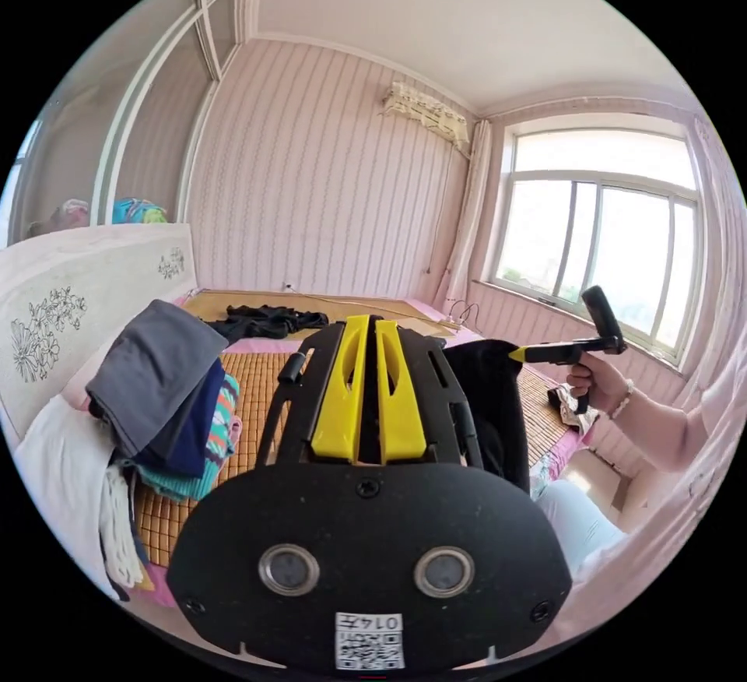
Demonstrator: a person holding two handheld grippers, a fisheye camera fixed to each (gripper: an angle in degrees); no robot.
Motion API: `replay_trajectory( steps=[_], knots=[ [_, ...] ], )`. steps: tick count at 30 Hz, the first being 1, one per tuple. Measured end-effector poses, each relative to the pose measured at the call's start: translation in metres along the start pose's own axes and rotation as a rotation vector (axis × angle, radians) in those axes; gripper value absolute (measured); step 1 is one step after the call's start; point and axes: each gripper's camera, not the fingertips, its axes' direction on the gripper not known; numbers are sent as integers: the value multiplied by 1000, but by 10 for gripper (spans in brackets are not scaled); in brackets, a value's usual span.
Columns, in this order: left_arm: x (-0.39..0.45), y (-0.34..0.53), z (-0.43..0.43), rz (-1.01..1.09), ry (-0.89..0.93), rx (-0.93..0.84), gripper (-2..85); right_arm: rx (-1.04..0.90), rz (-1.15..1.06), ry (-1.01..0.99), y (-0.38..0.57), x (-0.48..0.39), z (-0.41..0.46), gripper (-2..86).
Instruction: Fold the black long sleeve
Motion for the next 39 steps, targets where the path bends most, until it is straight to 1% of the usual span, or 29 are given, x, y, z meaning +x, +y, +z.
replay_trajectory(
  steps=[1,2,3,4,6,7,9,10,12,13,15,17,20,21,22,24,26,28,31,32,33,34,36,38,39],
  knots=[
    [-2,-4,21,-14,-14,-26,34,4,55,85,2,26,-9,29],
    [-7,-5,59,-68,-51,-89,50,6,81,132,4,39,-11,34],
    [-12,0,92,-105,-64,-153,65,7,146,225,11,68,-13,44],
    [-12,5,105,-113,-73,-183,73,-19,221,299,21,97,-12,60],
    [-12,38,135,-169,-86,-275,89,-64,303,346,43,132,-7,86],
    [-10,48,139,-176,-80,-293,87,-101,328,360,61,149,-1,105],
    [3,97,153,-213,-29,-388,81,-155,369,379,92,170,10,128],
    [8,111,158,-230,-9,-426,79,-214,400,375,114,183,21,134],
    [38,165,188,-294,114,-609,81,-307,462,359,146,199,41,136],
    [47,177,197,-308,144,-652,82,-352,507,333,165,208,53,137],
    [90,213,231,-323,228,-797,93,-404,563,288,190,215,70,136],
    [118,229,254,-329,267,-868,98,-451,585,249,207,218,87,133],
    [159,248,291,-307,353,-984,101,-533,563,222,222,216,112,87],
    [169,254,303,-288,350,-1020,99,-557,558,182,225,216,122,46],
    [173,257,310,-281,346,-1041,96,-569,554,146,226,217,129,24],
    [183,264,332,-238,336,-1109,66,-547,554,114,226,219,132,6],
    [183,264,343,-223,291,-1143,29,-517,542,94,224,221,132,-1],
    [181,263,350,-216,319,-1161,6,-494,525,62,222,226,131,-5],
    [172,252,341,-211,341,-1096,-6,-479,487,-12,216,226,128,-6],
    [166,241,330,-223,380,-1045,-8,-467,480,-38,215,224,126,-6],
    [157,229,314,-226,412,-987,-9,-440,449,-106,210,217,125,-6],
    [152,222,304,-217,418,-960,-9,-451,387,-170,203,204,127,-5],
    [125,199,261,-187,398,-876,-10,-480,281,-231,194,180,132,-4],
    [99,192,229,-203,360,-842,-10,-514,187,-285,189,158,140,-3],
    [84,194,214,-215,346,-865,-10,-533,155,-288,186,149,146,-1]
  ],
)
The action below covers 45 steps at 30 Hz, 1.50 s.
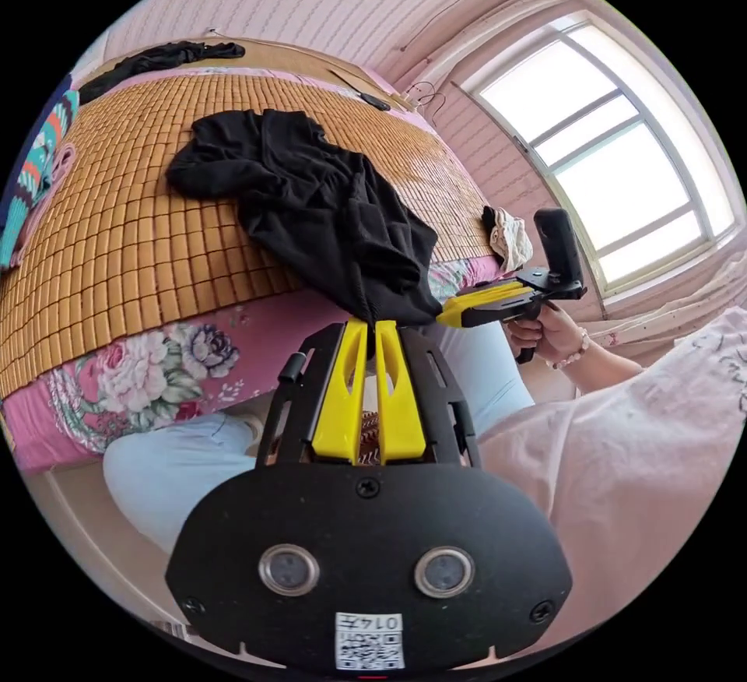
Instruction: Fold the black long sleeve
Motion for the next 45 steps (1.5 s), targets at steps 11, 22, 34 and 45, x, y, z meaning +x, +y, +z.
replay_trajectory(
  steps=[11,22,34,45],
  knots=[
    [-38,58,-31,-157,-86,-12,-10,-41,-169,328,-87,-33,86,147],
    [-49,73,-40,-186,-50,32,-10,116,-37,425,-103,31,8,1],
    [-57,80,-62,-226,16,132,-9,289,483,392,39,165,-75,98],
    [-60,81,-82,-225,-30,153,-9,234,415,42,66,166,-8,16]
  ],
)
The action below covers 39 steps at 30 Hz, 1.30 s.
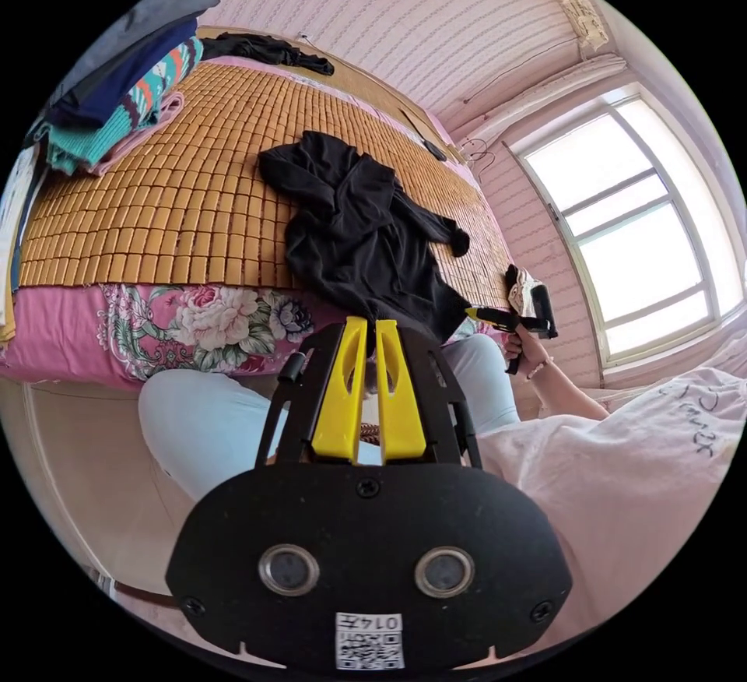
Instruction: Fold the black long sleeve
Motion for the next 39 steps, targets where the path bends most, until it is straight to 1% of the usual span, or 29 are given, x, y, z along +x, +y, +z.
replay_trajectory(
  steps=[4,6,10,15,20,22,24,27,28,30,32,33,37,39],
  knots=[
    [-16,-6,-16,-67,35,99,-9,244,-120,-175,-17,-35,-32,11],
    [-28,-16,-21,-112,38,158,-9,265,-159,-165,-32,-43,-32,9],
    [-49,-30,-13,-195,9,153,-9,157,-86,-2,-52,-37,-11,22],
    [-55,-37,3,-182,-29,87,-9,85,-16,35,-39,-22,9,42],
    [-57,-33,7,-187,-40,65,-9,-20,-81,43,-46,-42,43,72],
    [-59,-30,6,-204,-37,67,-9,-42,-106,100,-60,-55,61,98],
    [-61,-28,7,-216,-32,66,-9,-21,-104,159,-70,-63,68,109],
    [-60,-26,9,-207,-39,49,-9,28,-80,230,-84,-72,71,85],
    [-60,-26,9,-206,-40,47,-9,1,-70,249,-90,-71,77,42],
    [-60,-26,10,-206,-28,39,-9,-77,-34,228,-96,-65,84,9],
    [-58,-27,8,-193,-18,36,-9,-34,-49,173,-90,-66,71,-1],
    [-54,-28,4,-167,-19,36,-9,18,-69,163,-82,-69,54,-5],
    [-41,-31,-10,-68,-34,23,-8,170,-77,166,-37,-66,-19,-7],
    [-33,-36,-13,-19,6,24,-6,216,-53,162,-21,-57,-46,-7]
  ],
)
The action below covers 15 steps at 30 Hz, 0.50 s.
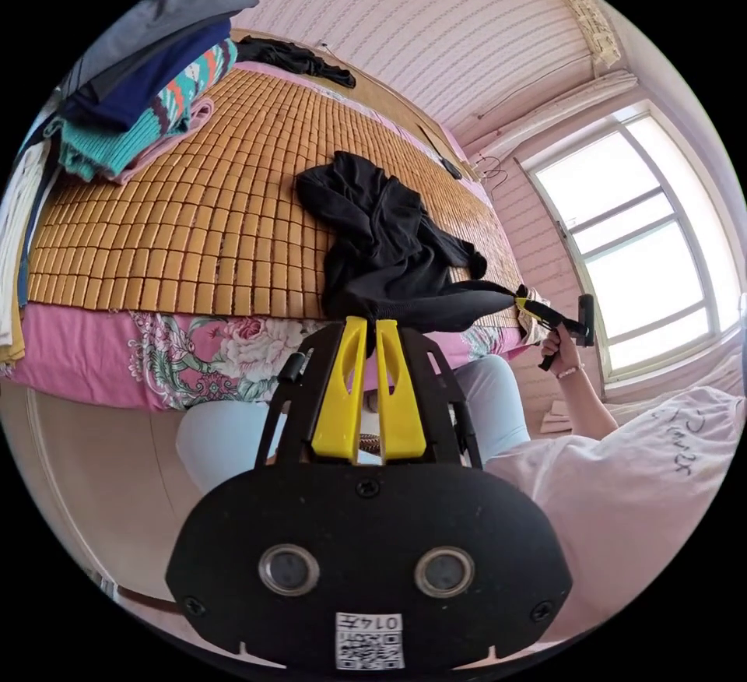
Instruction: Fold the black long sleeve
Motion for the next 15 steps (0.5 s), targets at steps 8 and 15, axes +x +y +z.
replay_trajectory(
  steps=[8,15],
  knots=[
    [21,-70,58,3,-13,68,51,-61,128,73,-13,38,10,-1],
    [27,-80,85,-1,-109,-22,56,-110,168,175,-18,44,36,46]
  ],
)
